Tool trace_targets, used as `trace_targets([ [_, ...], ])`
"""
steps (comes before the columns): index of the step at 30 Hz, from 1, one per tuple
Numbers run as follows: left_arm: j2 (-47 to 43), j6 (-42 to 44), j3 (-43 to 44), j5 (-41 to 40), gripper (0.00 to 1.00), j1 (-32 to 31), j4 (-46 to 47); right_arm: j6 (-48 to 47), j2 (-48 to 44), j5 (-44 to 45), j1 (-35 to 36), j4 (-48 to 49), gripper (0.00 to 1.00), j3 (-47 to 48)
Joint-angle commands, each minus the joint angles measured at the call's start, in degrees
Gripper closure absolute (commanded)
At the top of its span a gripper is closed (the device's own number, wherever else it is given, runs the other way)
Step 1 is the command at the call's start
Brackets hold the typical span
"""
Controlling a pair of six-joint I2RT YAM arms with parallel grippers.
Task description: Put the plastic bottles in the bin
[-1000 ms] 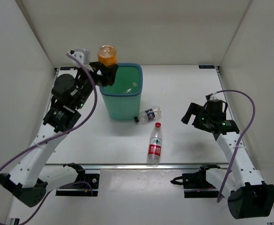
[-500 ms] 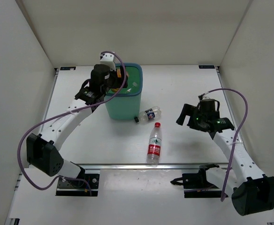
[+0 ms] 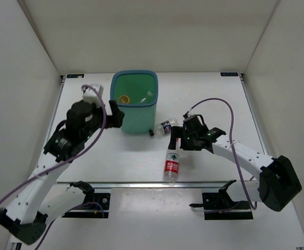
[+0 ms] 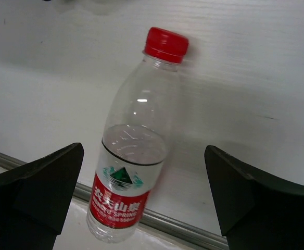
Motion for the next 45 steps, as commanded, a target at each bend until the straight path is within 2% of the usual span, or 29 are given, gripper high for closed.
trace_targets([
  [1, -7.24, -7.80, -10.34, 0.86, 0.02, 4.42, -10.51, 3.39, 3.67, 0.42, 3.05, 6.18, 0.00, 2.05],
  [4, -10.94, -9.75, -15.46, 3.94, 0.01, 8.03, -11.66, 4.63, 9.37, 1.64, 5.16, 4.36, 0.01, 4.59],
  [7, -12.35, -10.45, -15.74, -0.52, 0.01, 8.22, -15.25, 6.99, 13.95, 9.36, 7.27, -0.56, 0.04, 6.71],
  [8, -12.53, -10.72, -15.74, -2.11, 0.01, 7.43, -15.70, 7.09, 15.27, 10.34, 7.45, -2.14, 0.10, 7.41],
  [10, -12.89, -10.54, -15.65, -2.56, 0.01, 7.42, -16.14, 8.49, 15.72, 12.35, 7.80, -3.47, 0.37, 7.94],
  [11, -13.15, -10.20, -15.74, -2.04, 0.01, 7.16, -15.88, 8.32, 15.29, 13.50, 8.24, -4.00, 0.58, 8.55],
  [12, -13.59, -10.54, -15.82, -1.95, 0.01, 7.33, -15.62, 8.23, 14.50, 14.99, 7.89, -4.61, 0.69, 9.17],
  [15, -13.15, -9.40, -16.00, -0.46, 0.02, 8.47, -15.27, 5.52, 11.61, 18.42, 7.36, -8.92, 0.73, 15.13],
  [19, -12.80, -9.14, -18.28, 1.30, 0.02, 7.95, -13.42, -3.51, 6.59, 15.63, 5.78, -9.90, 0.74, 26.81],
  [20, -12.71, -9.22, -19.16, 2.00, 0.01, 7.95, -13.51, -4.59, 5.80, 14.66, 5.52, -9.02, 0.79, 30.32],
  [22, -12.71, -9.49, -20.48, 2.79, 0.01, 8.13, -13.07, -9.15, 6.75, 10.03, 3.68, -6.30, 0.77, 37.27],
  [24, -12.36, -9.40, -20.92, 3.23, 0.01, 8.48, -12.54, -13.28, 9.55, 8.94, 2.79, -3.41, 0.75, 46.57],
  [28, -11.75, -9.05, -21.45, 3.75, 0.01, 8.30, -12.01, -20.59, 21.58, 9.21, 3.06, 4.14, 0.75, 65.11],
  [29, -11.83, -9.05, -21.62, 3.76, 0.01, 8.48, -11.75, -21.64, 25.35, 7.20, 2.71, 5.56, 0.72, 67.25],
  [32, -11.57, -9.57, -23.20, 4.20, 0.01, 8.04, -11.48, -25.41, 33.27, 5.34, 2.61, 13.46, 0.73, 74.63],
  [36, -11.57, -8.52, -23.12, 4.47, 0.02, 8.92, -12.27, -27.11, 40.77, 0.35, 2.62, 16.39, 0.70, 78.94],
  [39, -11.22, -8.08, -22.24, 2.45, 0.01, 9.44, -13.33, -26.40, 43.15, -0.12, 3.23, 13.40, 0.52, 80.10],
  [42, -10.43, -7.30, -21.28, 2.53, 0.01, 9.97, -13.06, -28.23, 40.69, 1.28, 4.19, 14.54, 0.14, 77.99],
  [44, -9.99, -6.86, -20.92, 2.45, 0.01, 10.06, -12.54, -29.98, 39.55, 4.87, 5.33, 14.28, 0.01, 79.12],
  [45, -9.64, -6.77, -20.40, 2.71, 0.01, 9.89, -12.10, -30.17, 38.85, 5.85, 5.17, 12.62, 0.00, 80.09],
])
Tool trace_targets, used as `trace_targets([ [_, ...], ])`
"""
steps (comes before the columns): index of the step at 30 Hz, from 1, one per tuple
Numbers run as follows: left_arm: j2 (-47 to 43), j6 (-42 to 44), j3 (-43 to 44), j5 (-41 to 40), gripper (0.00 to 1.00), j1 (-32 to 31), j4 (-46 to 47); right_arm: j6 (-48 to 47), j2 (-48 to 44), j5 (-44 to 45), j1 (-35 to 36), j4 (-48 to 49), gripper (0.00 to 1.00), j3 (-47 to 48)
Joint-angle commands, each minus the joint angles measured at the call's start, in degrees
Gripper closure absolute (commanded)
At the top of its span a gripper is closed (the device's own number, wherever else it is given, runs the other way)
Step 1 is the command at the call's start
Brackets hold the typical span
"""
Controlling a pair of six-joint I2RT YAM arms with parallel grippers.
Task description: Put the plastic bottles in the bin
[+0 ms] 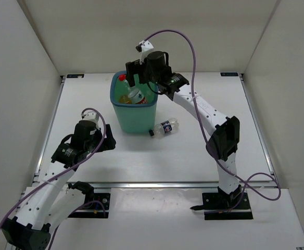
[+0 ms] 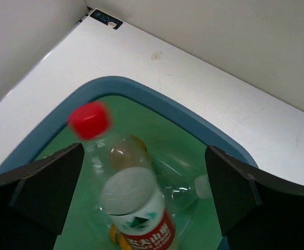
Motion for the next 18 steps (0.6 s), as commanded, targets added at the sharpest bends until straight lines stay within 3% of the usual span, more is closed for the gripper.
trace_targets([
  [1, 0.83, 1.34, 2.47, -0.48, 0.01, 0.38, 0.79, -2.70, -7.15, 4.31, 1.36, 2.30, 0.01, 5.74],
  [5, 2.15, 2.23, 4.31, -0.75, 0.02, 0.73, 1.32, 4.40, -11.96, 9.40, -1.61, -8.67, 0.01, 3.75],
  [7, 2.68, 3.27, 4.93, -1.10, 0.01, 0.99, 1.76, 8.35, -16.36, 13.16, -2.33, -14.75, 0.01, -2.22],
  [10, 3.03, 2.93, 5.54, -1.80, 0.02, 0.99, 0.54, 15.73, -28.37, 19.77, -3.12, -18.19, 0.01, -20.05],
  [12, 3.12, 3.01, 5.54, -1.37, 0.01, 1.08, 0.09, 22.16, -33.57, 16.65, -6.18, -19.59, 0.01, -32.69],
  [15, 3.03, 2.67, 5.19, -2.15, 0.01, 0.20, -0.17, 29.19, -39.91, 14.95, -8.04, -20.39, 0.01, -44.31],
  [18, 3.21, 2.49, 5.19, -1.55, 0.02, 0.29, 0.00, 31.75, -38.98, 11.81, -9.44, -19.26, 0.01, -50.04],
])
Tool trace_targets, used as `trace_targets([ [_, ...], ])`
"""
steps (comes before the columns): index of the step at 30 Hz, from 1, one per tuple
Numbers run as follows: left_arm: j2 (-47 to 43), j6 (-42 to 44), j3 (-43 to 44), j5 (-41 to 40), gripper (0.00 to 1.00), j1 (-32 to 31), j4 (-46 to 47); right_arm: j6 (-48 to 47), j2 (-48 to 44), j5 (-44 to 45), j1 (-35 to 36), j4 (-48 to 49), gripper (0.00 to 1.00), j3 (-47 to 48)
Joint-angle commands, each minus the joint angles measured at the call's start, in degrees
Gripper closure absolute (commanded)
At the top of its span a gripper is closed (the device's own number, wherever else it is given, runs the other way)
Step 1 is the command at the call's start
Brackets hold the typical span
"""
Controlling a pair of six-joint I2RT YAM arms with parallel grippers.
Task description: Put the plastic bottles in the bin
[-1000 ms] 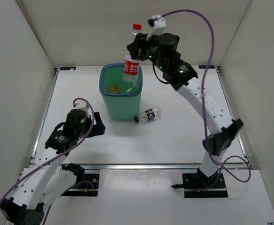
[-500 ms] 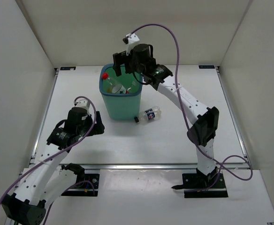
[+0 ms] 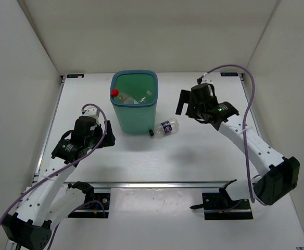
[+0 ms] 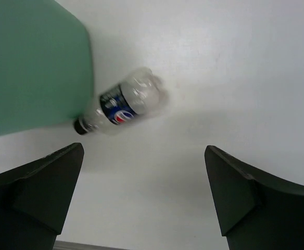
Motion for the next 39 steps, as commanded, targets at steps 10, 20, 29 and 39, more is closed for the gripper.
trace_targets([
  [10, -1.50, -0.18, 2.18, -1.54, 0.01, 0.05, -0.54, 17.09, 15.68, -3.98, -0.88, 11.84, 0.01, -7.89],
  [20, -1.59, 1.40, 5.43, -4.70, 0.01, 0.40, -2.57, 25.00, 20.87, -3.19, -0.80, 19.24, 0.01, -11.76],
  [29, 0.78, 3.69, 9.47, -6.20, 0.01, 0.23, 1.21, 27.47, 26.50, -3.10, 0.78, 22.04, 0.05, -11.94],
  [39, -0.53, 3.34, 8.86, -7.43, 0.02, 0.31, 0.86, 28.52, 26.51, 0.23, 2.45, 24.33, 0.51, -11.76],
])
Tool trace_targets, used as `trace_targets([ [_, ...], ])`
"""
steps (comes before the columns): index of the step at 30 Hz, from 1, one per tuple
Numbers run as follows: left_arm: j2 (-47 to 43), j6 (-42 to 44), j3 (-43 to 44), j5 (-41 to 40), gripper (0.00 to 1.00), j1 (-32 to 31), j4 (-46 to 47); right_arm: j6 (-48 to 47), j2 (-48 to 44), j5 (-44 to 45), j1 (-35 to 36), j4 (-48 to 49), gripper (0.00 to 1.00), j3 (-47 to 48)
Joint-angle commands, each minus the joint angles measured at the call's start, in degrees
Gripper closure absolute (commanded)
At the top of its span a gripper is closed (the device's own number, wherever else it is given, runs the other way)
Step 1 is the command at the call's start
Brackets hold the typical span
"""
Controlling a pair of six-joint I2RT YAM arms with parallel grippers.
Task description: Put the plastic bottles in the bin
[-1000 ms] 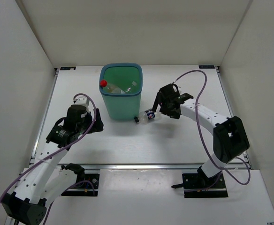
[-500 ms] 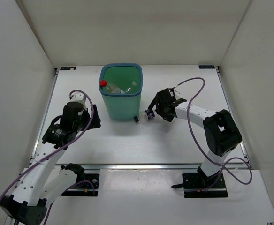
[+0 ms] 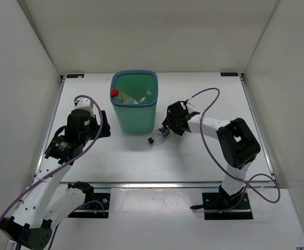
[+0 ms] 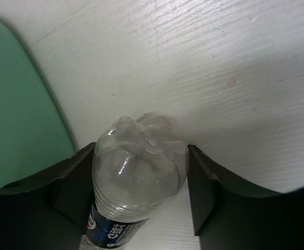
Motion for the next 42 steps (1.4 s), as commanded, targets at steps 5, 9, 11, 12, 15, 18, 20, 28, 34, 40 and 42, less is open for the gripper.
trace_targets([
  [5, -2.00, -0.64, -0.66, -1.35, 0.01, 0.21, -0.54, 0.28, -5.32, 4.90, 0.53, 0.12, 0.81, -1.08],
  [9, -2.44, -0.12, -0.66, -2.67, 0.01, 1.08, -0.80, -3.40, -13.14, 6.92, -1.57, -1.30, 0.95, -2.31],
  [11, -2.62, 0.06, -1.01, -2.76, 0.01, 0.91, -0.36, -6.56, -18.92, 6.48, -4.73, -2.78, 0.99, -1.97],
  [12, -3.05, -0.12, -1.27, -2.33, 0.01, 0.91, -0.10, -8.84, -22.17, 7.96, -5.52, -3.40, 1.00, -1.61],
  [15, -2.53, -1.43, -2.50, -1.71, 0.01, 1.09, 0.86, -17.27, -27.11, 10.08, -8.51, -3.85, 1.00, 4.52],
  [18, -2.18, -2.31, -3.91, 0.48, 0.01, 1.61, 1.83, -27.55, -28.35, 9.21, -7.92, 1.93, 1.00, 14.53],
  [20, -2.26, -2.67, -4.35, 1.19, 0.01, 1.61, 2.71, -34.49, -26.70, 11.13, -5.29, 5.80, 1.00, 19.19],
  [28, -2.00, -2.49, -1.81, -0.73, 0.01, 2.49, 4.38, -44.62, -6.32, 7.01, 3.69, 11.80, 0.93, 41.87],
  [34, -3.23, -3.37, -1.97, -1.97, 0.01, 3.02, 5.61, -57.63, 4.68, 11.23, 9.58, 10.76, 0.64, 52.15],
  [40, -2.53, -5.03, -1.80, -1.79, 0.01, 2.93, 5.26, -61.07, 3.04, 12.98, 12.48, 8.71, 0.10, 53.43],
  [42, -2.44, -5.39, -1.27, -1.44, 0.01, 2.76, 4.82, -60.72, -0.05, 12.55, 12.75, 10.22, 0.01, 50.00],
])
